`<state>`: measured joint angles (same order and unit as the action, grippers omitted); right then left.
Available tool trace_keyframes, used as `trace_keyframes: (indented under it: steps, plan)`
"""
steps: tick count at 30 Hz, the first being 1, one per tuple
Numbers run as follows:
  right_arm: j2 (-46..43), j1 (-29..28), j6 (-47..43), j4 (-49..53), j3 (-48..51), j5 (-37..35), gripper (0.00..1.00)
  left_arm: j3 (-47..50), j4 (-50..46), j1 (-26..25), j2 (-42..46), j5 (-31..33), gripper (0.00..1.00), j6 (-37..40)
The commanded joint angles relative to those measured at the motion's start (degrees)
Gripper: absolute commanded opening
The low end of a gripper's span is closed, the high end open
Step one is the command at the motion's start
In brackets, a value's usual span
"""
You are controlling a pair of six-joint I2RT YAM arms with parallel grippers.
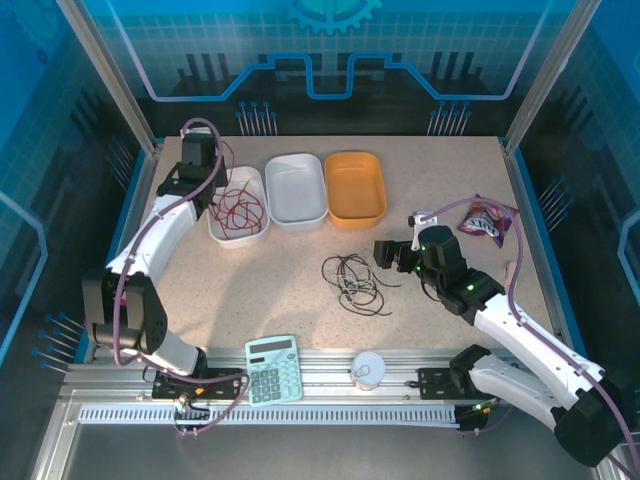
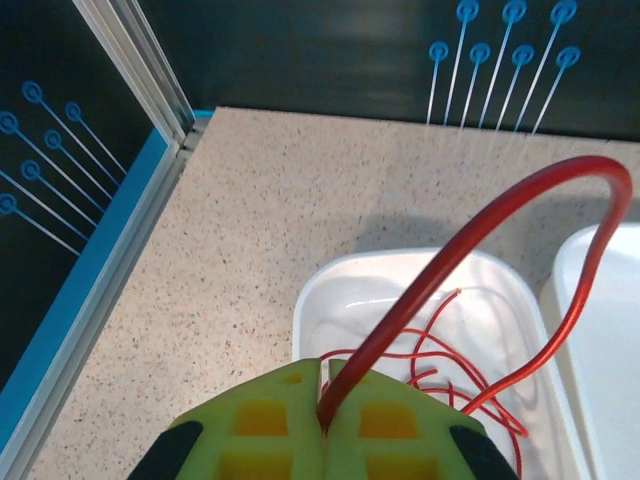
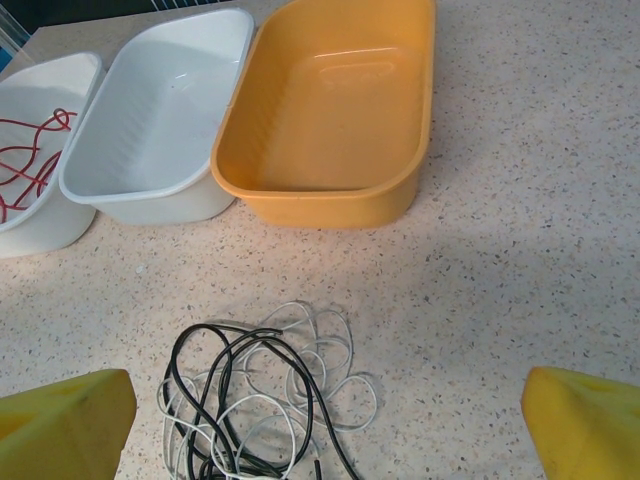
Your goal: Untangle the cables
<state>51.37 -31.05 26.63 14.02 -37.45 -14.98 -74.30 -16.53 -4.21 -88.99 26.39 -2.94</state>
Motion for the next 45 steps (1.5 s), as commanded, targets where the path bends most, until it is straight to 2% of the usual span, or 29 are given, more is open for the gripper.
trace_keyframes:
  steps: [1, 15, 28, 39, 45]
  plan:
    - [-0.49, 0.90, 0.93, 0.74, 0.71, -1.46, 1.00, -3.61, -2.59, 0.52, -2.84, 1.57, 0.00, -0.80]
    - [-0.40, 1.10, 0.45, 1.68, -0.36, -1.45, 1.00, -11.68, -6.02, 0.52, -18.22, -5.13, 0.00, -4.08]
    - [0.21, 1.17, 0.55, 1.45, -0.34, -1.45, 1.00, -14.10, -7.68, 0.52, -25.34, -9.56, 0.00, -5.29]
    - [-0.52, 1.21, 0.97, 1.62, 0.52, -1.28, 1.00, -17.72, -11.23, 0.53, -30.29, -9.11, 0.01, -5.75]
    - [-1.40, 1.16, 0.88, 1.80, 0.89, -0.85, 1.00, -23.45, -17.62, 0.52, -34.16, -7.47, 0.03, -5.94]
